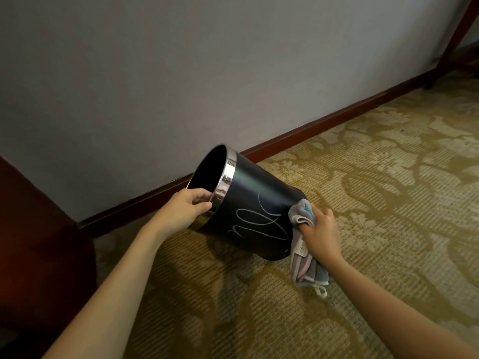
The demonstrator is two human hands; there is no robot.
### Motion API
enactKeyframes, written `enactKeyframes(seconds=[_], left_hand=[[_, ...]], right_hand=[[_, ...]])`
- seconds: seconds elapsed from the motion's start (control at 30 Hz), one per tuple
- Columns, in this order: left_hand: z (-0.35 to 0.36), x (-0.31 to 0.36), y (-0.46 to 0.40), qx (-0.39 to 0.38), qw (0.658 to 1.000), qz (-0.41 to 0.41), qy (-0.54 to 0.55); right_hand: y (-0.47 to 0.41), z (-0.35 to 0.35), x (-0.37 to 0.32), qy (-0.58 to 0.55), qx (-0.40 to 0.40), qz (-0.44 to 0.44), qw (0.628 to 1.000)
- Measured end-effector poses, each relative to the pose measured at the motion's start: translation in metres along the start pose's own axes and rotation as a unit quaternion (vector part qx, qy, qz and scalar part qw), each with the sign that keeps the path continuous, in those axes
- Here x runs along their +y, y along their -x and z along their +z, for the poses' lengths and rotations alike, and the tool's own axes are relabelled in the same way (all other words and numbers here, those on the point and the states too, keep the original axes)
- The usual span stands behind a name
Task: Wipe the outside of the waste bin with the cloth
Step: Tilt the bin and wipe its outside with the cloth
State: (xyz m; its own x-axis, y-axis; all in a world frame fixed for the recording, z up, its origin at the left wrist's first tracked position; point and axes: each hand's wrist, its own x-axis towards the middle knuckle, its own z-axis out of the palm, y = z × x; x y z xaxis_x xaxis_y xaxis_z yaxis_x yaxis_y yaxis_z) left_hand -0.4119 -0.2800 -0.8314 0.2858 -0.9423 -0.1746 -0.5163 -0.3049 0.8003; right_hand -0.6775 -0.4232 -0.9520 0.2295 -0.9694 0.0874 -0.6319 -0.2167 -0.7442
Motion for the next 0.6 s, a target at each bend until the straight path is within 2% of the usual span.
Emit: enactKeyframes(seconds=[0.3, 0.43, 0.53, 0.6], left_hand=[[0.038, 0.01, -0.011, 0.124, 0.989, 0.069, -0.035], [0.051, 0.016, -0.019, 0.174, 0.977, 0.101, -0.069], [0.057, 0.02, -0.022, 0.168, 0.974, 0.124, -0.083], [0.06, 0.02, -0.024, 0.163, 0.975, 0.124, -0.089]], right_hand=[[-0.004, -0.012, -0.003, -0.024, 0.0, 0.014, 1.0], [-0.019, -0.024, -0.04, -0.031, 0.003, -0.088, 0.996], [-0.025, -0.024, -0.071, -0.031, 0.021, -0.183, 0.982], [-0.022, -0.021, -0.073, -0.041, 0.028, -0.215, 0.975]])
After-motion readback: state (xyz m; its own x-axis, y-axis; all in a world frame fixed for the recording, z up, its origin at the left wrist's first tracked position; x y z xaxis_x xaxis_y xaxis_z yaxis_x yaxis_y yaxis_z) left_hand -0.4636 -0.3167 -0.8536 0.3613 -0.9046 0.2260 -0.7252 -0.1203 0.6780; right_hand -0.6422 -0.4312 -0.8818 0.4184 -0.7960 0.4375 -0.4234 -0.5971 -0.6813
